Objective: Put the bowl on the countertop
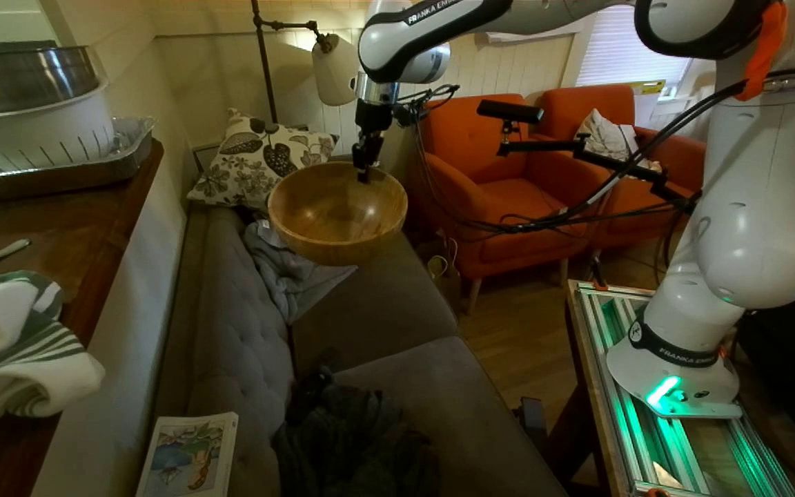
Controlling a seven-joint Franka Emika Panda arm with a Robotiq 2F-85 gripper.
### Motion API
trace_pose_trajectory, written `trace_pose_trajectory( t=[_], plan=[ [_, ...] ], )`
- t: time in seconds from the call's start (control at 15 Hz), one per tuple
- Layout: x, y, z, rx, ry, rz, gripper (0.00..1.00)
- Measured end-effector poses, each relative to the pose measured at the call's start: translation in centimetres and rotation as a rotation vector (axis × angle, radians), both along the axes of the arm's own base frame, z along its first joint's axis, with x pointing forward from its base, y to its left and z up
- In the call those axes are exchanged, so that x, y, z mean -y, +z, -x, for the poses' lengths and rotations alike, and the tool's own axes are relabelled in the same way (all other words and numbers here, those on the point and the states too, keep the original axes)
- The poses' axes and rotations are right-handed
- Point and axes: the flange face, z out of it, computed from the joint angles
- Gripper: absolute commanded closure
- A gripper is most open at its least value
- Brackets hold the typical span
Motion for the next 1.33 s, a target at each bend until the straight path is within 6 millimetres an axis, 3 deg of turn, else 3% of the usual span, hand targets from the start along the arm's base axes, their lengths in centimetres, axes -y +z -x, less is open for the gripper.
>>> trace_pose_trajectory(
  t=[0.33, 0.67, 0.93, 1.0, 1.07, 1.27, 1.33],
  plan=[
    [-5.1, 8.9, -4.2, 0.125, 0.113, 0.083, 0.96],
    [-12.7, 16.8, -6.2, 0.144, 0.247, 0.037, 0.96],
    [-19.8, 19.2, -8.6, 0.171, 0.243, -0.108, 0.96],
    [-21.4, 19.7, -9.3, 0.187, 0.235, -0.140, 0.85],
    [-22.3, 19.6, -9.7, 0.191, 0.241, -0.144, 0.85],
    [-21.9, 18.0, -9.9, 0.163, 0.244, -0.133, 0.85],
    [-21.4, 17.9, -10.0, 0.161, 0.240, -0.130, 0.96]
  ],
)
